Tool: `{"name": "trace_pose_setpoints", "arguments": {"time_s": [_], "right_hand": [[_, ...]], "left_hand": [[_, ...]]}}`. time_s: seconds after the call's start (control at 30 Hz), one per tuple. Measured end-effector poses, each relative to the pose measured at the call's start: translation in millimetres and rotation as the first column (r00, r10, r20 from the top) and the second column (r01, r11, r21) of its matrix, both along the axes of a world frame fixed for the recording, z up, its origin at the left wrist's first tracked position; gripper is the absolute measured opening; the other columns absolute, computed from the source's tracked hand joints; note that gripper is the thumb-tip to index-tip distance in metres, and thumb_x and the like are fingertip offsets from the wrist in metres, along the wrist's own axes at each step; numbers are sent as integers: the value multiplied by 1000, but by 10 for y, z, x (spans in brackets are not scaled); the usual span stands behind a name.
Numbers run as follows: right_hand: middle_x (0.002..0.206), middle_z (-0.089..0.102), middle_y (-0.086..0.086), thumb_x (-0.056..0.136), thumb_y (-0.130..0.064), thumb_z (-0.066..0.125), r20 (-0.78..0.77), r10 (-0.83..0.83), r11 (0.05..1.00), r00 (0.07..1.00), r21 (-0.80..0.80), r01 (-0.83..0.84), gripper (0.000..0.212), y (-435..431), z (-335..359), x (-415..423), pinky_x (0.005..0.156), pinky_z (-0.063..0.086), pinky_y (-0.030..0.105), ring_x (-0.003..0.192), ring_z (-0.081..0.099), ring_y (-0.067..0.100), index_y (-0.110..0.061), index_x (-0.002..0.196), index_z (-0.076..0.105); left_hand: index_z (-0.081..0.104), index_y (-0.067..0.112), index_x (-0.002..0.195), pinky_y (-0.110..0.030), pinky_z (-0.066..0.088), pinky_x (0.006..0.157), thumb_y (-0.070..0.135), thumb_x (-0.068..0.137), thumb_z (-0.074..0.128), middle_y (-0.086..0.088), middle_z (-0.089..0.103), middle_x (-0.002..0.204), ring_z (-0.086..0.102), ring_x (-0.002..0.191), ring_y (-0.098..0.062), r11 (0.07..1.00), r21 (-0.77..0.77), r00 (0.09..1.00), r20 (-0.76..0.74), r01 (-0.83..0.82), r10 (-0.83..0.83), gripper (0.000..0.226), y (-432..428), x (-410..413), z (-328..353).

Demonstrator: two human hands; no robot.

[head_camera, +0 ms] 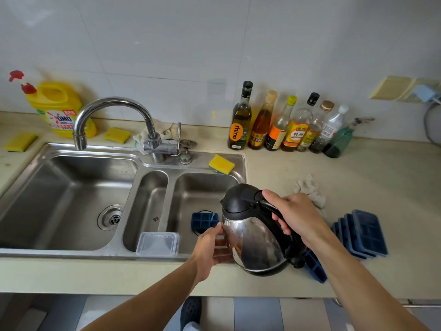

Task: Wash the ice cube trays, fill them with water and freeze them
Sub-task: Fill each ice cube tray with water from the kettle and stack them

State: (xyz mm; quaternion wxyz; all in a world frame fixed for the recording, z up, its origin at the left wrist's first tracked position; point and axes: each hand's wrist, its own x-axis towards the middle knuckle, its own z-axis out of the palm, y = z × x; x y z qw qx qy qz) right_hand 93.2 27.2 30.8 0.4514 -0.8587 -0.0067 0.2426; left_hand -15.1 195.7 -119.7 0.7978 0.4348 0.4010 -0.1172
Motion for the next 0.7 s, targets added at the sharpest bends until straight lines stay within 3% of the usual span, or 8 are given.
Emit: {"name": "trace_pose_setpoints", "arguments": {"time_s": [0.53,0.7], "right_hand": [[47,53,7,84,-62,67,9,-22,997,1000,70,21,63,16,-107,61,49,42,31,42,46,20,-7,54,65],[50,57,7,79,-69,66,23,-105,986,994,134,101,63,-32,-198,120,49,44,33,44,49,20,-12,53,66]], "left_hand": [[67,10,116,-37,61,67,41,102,53,-14,77,103,74,97,-33,999,32,1000,11,4,-4,36,108,42,-1],[68,10,114,-44,60,81,37,103,53,-11,78,102,74,97,-30,994,95,997,47,52,-56,33,224,227,22]]}}
